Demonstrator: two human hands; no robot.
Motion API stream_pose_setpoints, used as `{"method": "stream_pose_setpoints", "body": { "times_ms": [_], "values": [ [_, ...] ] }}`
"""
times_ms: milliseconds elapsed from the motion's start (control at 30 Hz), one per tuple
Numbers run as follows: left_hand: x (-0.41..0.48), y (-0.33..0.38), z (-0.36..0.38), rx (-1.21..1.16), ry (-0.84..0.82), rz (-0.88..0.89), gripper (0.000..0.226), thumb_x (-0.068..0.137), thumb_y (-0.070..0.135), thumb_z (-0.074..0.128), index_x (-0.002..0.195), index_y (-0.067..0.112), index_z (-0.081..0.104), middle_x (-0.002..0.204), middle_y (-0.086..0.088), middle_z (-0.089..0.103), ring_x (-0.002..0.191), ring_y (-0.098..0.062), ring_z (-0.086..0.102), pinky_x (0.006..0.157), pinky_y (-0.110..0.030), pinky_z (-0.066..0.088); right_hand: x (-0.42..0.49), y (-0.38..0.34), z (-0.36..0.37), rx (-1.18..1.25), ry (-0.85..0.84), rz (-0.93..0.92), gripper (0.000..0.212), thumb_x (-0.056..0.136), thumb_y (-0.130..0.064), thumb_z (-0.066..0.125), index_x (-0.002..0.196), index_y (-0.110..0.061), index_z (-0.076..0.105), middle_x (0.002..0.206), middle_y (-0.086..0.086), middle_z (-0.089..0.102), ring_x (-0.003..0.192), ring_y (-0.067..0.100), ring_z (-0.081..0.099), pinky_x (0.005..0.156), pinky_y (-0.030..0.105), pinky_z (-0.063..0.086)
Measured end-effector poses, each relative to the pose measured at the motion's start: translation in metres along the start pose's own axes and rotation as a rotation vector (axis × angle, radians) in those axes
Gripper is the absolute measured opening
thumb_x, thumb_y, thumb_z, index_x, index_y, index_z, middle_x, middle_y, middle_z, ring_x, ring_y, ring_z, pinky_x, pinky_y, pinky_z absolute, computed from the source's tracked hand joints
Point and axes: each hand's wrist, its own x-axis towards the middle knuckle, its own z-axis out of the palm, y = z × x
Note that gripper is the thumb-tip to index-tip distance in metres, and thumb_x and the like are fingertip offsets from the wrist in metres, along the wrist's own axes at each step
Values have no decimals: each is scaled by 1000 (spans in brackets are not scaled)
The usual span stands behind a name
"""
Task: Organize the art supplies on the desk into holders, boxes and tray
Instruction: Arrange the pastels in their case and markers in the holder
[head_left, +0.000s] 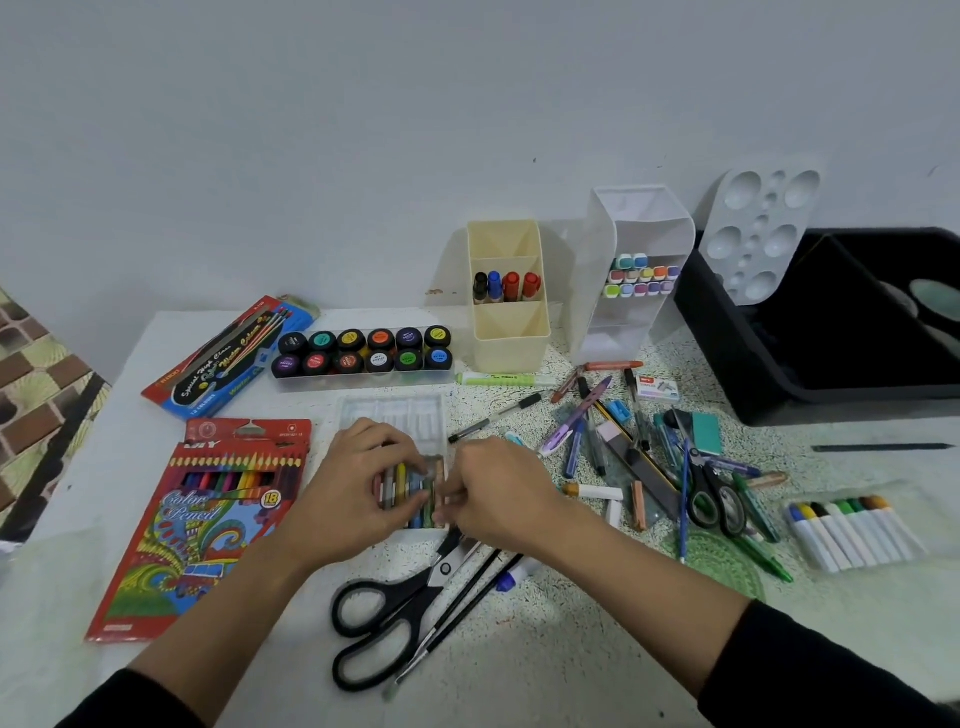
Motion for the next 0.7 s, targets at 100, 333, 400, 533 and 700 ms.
{"method": "stream_pose_setpoints", "body": {
  "times_ms": [100,333,400,533,700],
  "values": [
    [9,12,4,1,-44,34,15,83,40,66,95,32,69,97,21,58,97,-7,53,87,-31,42,-12,17,-2,128,84,12,20,93,-40,67,97,-27,80,83,-8,57,73,10,55,60,27,43],
    [61,74,43,14,-127,42,19,94,40,57,101,28,71,86,15,62,77,0,50,70,-28,45,-62,81,-41,16,264,317,20,96,-36,61,86,-25,75,71,-10,68,57,5,61,60,30,58],
    [75,90,61,80,-150,36,16,97,38,58,102,29,70,87,13,62,76,1,50,69,-28,47,-79,97,-47,-96,198,404,19,93,-36,60,85,-22,71,72,-6,67,65,14,64,62,32,57],
    [91,105,89,284,-160,35,24,98,45,50,107,31,66,88,9,69,76,-11,64,76,-34,56,-103,110,-43,-156,99,439,14,93,-38,57,94,-25,62,83,0,66,77,25,64,64,33,54],
    [96,111,103,396,-128,10,18,93,45,57,102,31,64,82,10,67,70,-14,64,66,-30,53,-112,114,-29,-124,139,363,6,96,-30,51,98,-24,50,88,6,61,75,32,63,58,35,48]
  ]
}}
